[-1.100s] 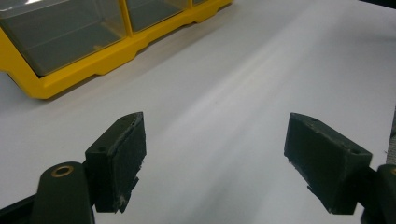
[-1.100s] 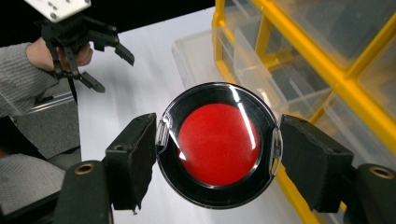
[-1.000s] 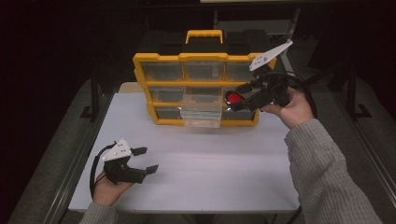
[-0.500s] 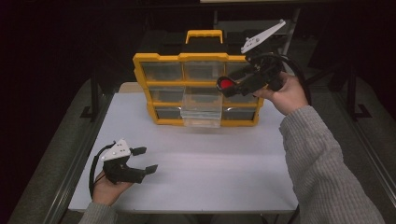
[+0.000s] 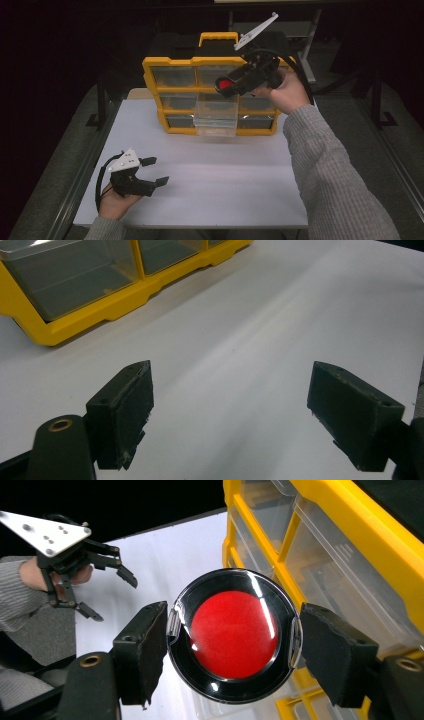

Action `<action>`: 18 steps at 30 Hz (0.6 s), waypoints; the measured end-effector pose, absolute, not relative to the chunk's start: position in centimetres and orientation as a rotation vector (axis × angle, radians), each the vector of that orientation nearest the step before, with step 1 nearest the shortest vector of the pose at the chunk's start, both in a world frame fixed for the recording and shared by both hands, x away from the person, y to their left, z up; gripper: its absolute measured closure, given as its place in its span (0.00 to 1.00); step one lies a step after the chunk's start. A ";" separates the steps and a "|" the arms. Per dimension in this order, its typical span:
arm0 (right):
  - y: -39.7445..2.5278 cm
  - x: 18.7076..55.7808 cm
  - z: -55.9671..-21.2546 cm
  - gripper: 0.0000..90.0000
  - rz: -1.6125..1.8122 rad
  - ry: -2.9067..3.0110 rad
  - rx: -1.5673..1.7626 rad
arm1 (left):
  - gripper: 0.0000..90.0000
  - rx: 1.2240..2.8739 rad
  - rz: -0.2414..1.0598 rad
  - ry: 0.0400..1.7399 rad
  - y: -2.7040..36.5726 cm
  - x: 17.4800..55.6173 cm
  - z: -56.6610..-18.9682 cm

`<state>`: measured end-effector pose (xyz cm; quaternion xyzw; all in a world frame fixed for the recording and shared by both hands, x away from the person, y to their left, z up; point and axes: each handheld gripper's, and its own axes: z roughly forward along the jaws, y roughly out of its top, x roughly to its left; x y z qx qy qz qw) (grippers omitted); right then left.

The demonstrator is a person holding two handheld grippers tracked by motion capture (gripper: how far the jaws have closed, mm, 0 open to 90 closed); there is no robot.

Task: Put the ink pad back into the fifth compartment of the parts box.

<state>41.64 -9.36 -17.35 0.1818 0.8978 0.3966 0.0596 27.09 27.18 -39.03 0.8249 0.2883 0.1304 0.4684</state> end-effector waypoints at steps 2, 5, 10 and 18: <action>-9.0 41.8 -17.4 0.32 1.190 2.726 0.559 | 0.20 2.023 0.320 0.705 27.2 27.1 -39.0; -8.6 42.2 -17.7 0.32 1.181 2.731 0.558 | 0.20 2.025 0.318 0.708 27.2 27.1 -39.0; -8.2 42.6 -18.2 0.32 1.165 2.738 0.567 | 0.20 2.022 0.318 0.711 27.2 27.0 -39.0; -7.5 43.1 -18.7 0.32 1.151 2.747 0.566 | 0.20 2.029 0.324 0.696 27.1 27.1 -39.0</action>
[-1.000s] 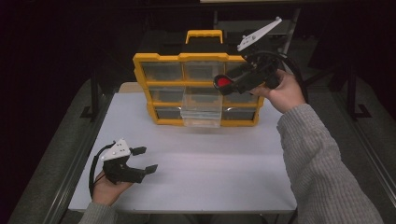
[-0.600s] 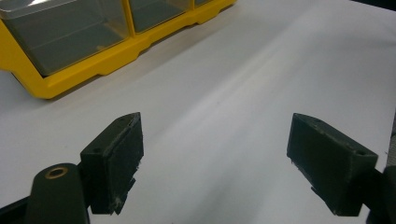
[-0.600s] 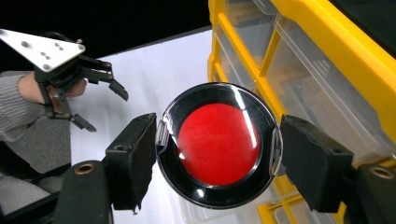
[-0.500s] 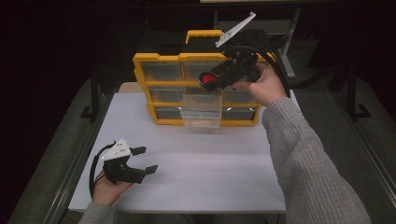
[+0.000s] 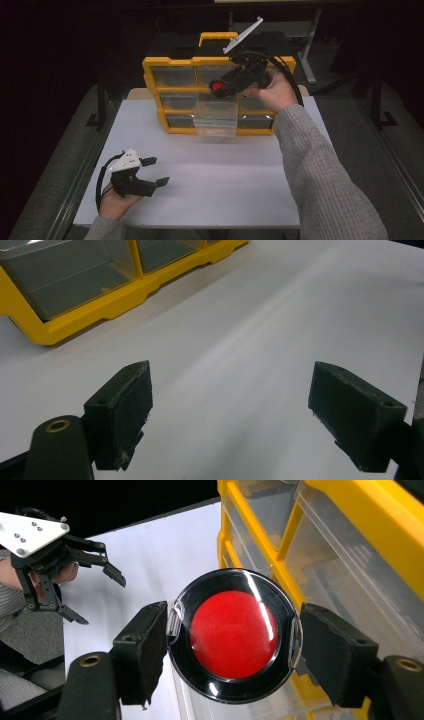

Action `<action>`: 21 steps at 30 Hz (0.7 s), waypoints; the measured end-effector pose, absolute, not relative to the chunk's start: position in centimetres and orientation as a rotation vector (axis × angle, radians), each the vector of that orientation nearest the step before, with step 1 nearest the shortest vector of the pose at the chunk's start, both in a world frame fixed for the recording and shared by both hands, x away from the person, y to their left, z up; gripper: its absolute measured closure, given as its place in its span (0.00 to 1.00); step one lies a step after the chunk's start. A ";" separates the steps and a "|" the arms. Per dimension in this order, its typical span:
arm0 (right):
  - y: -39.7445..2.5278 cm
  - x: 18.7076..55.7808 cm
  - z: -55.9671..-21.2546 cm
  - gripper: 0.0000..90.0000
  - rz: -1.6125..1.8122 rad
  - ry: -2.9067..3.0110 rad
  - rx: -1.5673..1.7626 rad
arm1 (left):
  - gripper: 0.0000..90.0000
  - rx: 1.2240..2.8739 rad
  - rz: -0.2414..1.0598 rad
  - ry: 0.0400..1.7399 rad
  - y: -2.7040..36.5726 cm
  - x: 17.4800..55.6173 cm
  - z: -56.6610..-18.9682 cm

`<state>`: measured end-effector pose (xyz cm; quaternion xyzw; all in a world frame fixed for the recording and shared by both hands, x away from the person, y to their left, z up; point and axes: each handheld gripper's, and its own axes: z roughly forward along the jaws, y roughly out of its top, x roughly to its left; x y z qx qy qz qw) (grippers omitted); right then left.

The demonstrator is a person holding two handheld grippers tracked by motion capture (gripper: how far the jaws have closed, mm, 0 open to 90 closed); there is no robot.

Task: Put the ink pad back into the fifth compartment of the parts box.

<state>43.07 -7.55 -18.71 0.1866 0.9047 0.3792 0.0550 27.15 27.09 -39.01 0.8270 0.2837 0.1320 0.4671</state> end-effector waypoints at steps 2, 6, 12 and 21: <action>-7.3 43.2 -18.9 0.32 1.145 2.750 0.563 | 0.20 2.024 0.319 0.703 27.1 27.1 -39.0; -6.9 43.3 -19.1 0.32 1.132 2.758 0.565 | 0.20 2.025 0.318 0.703 27.1 27.1 -39.0; -6.3 43.4 -19.6 0.32 1.121 2.770 0.556 | 0.20 2.025 0.323 0.701 27.3 27.1 -38.9; -5.8 43.6 -20.4 0.32 1.113 2.781 0.545 | 0.20 2.014 0.321 0.706 27.4 27.0 -38.9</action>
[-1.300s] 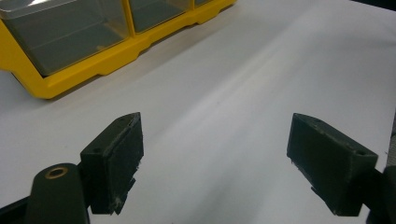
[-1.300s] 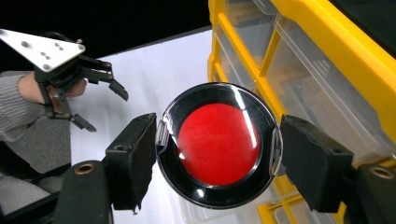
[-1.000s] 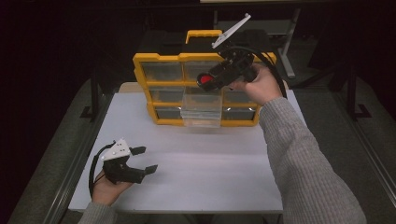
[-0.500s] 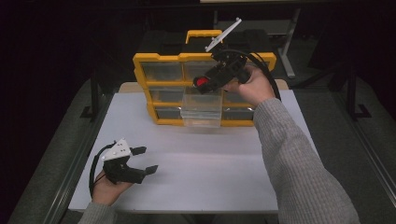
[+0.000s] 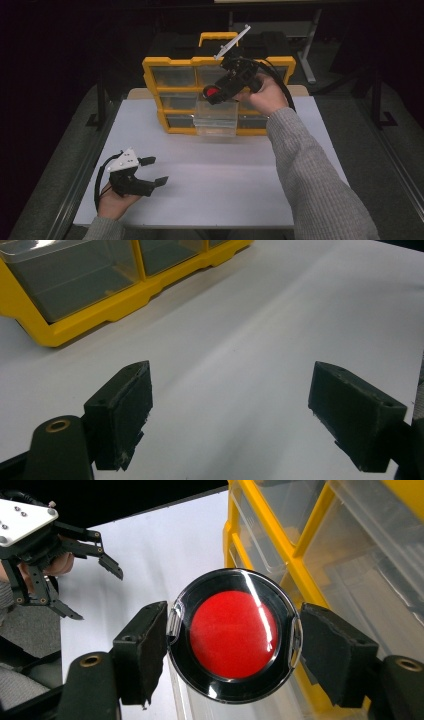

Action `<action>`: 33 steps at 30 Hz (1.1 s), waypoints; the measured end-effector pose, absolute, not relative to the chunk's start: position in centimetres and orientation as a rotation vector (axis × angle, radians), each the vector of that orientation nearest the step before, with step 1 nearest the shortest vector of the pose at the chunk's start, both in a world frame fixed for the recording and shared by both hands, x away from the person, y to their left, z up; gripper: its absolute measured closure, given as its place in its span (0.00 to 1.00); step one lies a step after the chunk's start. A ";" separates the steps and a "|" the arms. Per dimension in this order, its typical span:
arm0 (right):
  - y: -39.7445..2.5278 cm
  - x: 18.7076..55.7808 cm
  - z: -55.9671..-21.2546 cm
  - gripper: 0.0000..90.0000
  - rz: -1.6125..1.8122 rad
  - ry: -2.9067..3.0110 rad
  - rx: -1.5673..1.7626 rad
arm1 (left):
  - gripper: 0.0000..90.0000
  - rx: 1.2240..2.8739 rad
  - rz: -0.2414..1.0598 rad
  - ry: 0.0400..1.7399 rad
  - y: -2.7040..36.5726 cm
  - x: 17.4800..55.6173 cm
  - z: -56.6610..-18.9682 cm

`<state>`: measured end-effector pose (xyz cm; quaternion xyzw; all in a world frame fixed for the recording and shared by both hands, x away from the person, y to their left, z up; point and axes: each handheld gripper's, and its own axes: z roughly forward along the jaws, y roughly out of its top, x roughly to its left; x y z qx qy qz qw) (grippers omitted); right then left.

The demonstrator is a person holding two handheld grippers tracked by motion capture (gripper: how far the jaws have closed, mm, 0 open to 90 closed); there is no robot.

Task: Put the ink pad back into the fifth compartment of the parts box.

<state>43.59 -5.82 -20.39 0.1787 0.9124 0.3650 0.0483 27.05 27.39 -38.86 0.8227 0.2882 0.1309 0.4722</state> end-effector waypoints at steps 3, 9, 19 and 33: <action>-5.8 43.6 -20.8 0.32 1.116 2.786 0.552 | 0.20 2.014 0.323 0.705 27.4 27.0 -38.9; -5.7 43.6 -21.8 0.32 1.118 2.799 0.554 | 0.20 2.012 0.321 0.708 27.3 27.0 -38.9; -5.7 43.6 -22.8 0.32 1.102 2.813 0.574 | 0.20 2.013 0.325 0.705 27.4 27.0 -38.9; -5.8 43.7 -24.1 0.32 1.080 2.833 0.590 | 0.20 2.021 0.326 0.706 27.3 27.0 -38.8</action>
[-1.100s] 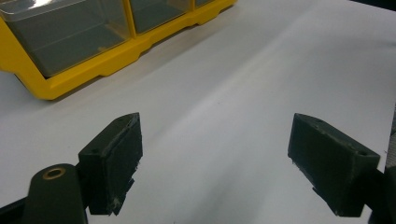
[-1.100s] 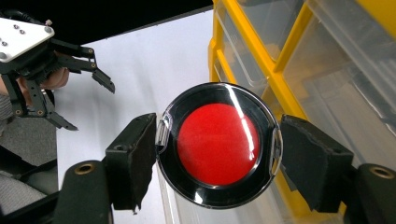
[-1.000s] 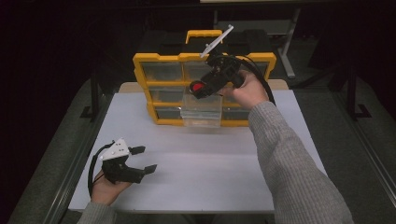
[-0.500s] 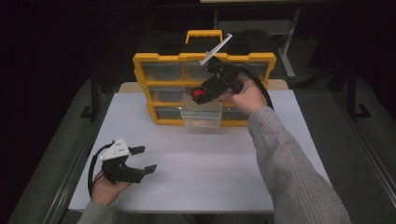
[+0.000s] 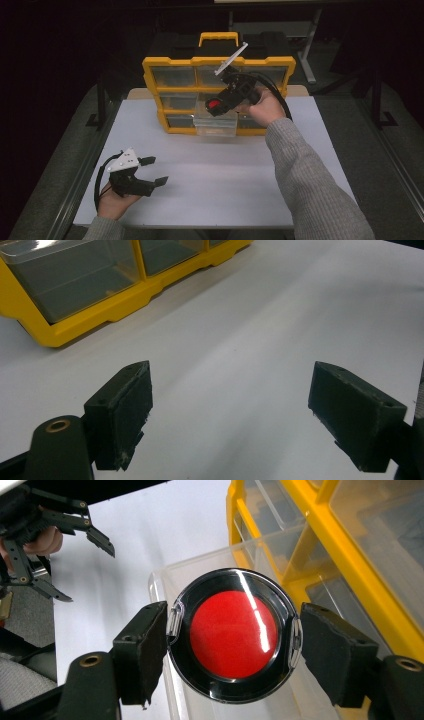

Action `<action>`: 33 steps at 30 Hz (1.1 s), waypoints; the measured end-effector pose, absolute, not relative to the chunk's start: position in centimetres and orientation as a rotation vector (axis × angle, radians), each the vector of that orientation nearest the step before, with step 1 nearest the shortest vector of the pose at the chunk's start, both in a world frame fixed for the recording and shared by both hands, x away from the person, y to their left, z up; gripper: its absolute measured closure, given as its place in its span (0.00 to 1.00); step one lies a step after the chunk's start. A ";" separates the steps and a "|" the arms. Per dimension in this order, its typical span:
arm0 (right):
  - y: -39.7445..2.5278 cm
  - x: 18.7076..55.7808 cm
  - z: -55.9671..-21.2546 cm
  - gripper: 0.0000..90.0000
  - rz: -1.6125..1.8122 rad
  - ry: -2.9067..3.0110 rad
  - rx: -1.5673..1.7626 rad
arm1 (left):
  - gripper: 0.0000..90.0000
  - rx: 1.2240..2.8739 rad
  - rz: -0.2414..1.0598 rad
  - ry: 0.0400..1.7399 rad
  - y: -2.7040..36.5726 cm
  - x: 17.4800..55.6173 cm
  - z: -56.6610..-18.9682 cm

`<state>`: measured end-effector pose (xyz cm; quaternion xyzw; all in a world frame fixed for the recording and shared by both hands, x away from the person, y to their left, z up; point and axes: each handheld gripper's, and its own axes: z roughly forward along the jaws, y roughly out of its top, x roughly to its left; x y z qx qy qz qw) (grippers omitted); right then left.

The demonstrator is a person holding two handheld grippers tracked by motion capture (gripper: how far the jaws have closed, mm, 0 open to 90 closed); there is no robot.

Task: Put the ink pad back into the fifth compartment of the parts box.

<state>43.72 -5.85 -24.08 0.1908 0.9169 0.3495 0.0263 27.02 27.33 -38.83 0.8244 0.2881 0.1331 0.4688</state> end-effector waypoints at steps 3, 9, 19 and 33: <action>-5.8 43.8 -24.4 0.32 1.064 2.837 0.585 | 0.20 2.020 0.326 0.706 27.3 27.0 -38.8; -5.8 43.8 -24.9 0.32 1.062 2.855 0.603 | 0.20 2.018 0.334 0.700 27.4 27.0 -38.8; -6.2 44.3 -25.2 0.31 1.100 2.869 0.694 | 0.20 2.016 0.332 0.702 27.4 27.0 -38.8; -7.6 43.8 -24.2 0.36 1.182 2.820 0.700 | 0.20 2.017 0.325 0.707 27.3 27.0 -38.8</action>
